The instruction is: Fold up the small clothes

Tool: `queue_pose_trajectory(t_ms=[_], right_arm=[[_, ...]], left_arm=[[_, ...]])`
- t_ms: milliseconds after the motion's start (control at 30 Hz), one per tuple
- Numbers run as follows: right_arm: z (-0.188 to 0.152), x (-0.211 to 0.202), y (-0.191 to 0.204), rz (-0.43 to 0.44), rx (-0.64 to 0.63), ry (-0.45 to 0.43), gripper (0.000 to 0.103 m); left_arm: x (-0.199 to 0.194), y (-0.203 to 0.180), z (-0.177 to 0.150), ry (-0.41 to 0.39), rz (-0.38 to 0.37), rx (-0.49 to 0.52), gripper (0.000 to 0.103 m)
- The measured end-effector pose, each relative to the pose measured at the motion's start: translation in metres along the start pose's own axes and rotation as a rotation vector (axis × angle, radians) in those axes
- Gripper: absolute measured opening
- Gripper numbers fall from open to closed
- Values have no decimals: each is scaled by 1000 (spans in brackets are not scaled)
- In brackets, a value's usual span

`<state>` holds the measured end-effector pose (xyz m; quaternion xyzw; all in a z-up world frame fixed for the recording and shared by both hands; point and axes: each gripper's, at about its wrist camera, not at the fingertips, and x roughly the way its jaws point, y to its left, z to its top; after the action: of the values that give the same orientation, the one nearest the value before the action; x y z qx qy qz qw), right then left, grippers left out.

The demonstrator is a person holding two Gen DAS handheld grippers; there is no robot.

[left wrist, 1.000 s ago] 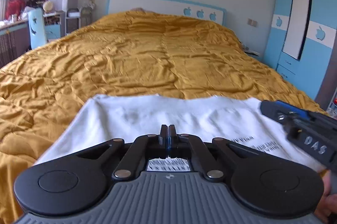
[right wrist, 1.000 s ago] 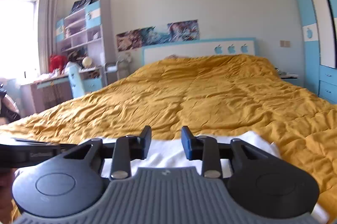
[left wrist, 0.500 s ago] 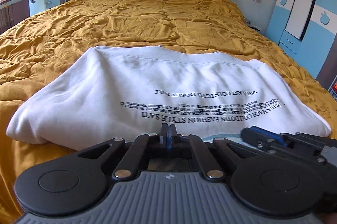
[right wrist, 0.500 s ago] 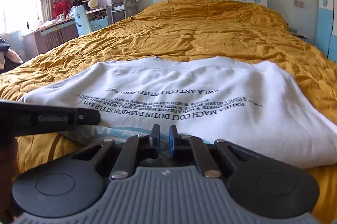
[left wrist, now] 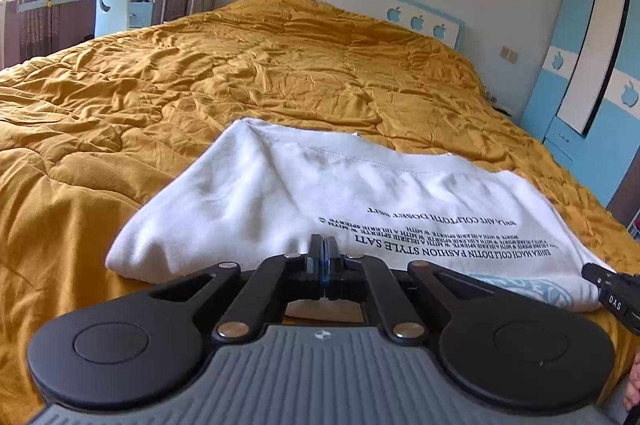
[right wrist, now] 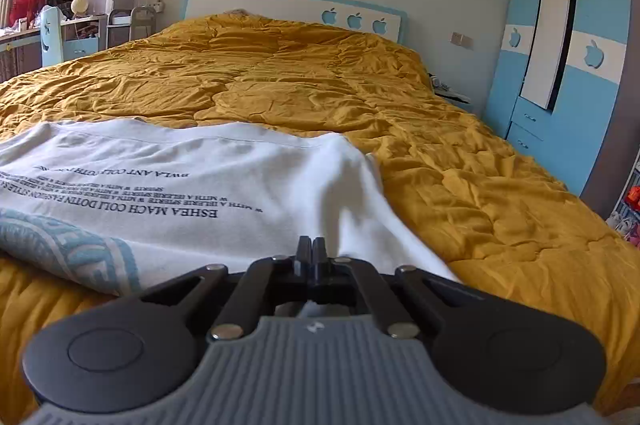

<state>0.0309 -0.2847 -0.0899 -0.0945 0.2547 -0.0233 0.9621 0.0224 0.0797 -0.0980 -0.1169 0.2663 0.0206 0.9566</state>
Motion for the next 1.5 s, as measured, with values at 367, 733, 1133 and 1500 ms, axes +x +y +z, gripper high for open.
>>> queue_pose_trajectory(t_ms=[367,733,1133,1500], right_arm=[[-4,-14,-63,-136,378,-115,12],[6,-54,97,443,-83,-247,9],[-4,-37,88,400,-66,-110,19],[6,-25,18,339,380,-137,19]], left_arm=[[7,42,7,-14,306,-123,4],[-5,-30,-6,-23,-108,123,8],[12,-30,-11,84,-77,107,8],[-1,-13,0,45,-110,15,14]])
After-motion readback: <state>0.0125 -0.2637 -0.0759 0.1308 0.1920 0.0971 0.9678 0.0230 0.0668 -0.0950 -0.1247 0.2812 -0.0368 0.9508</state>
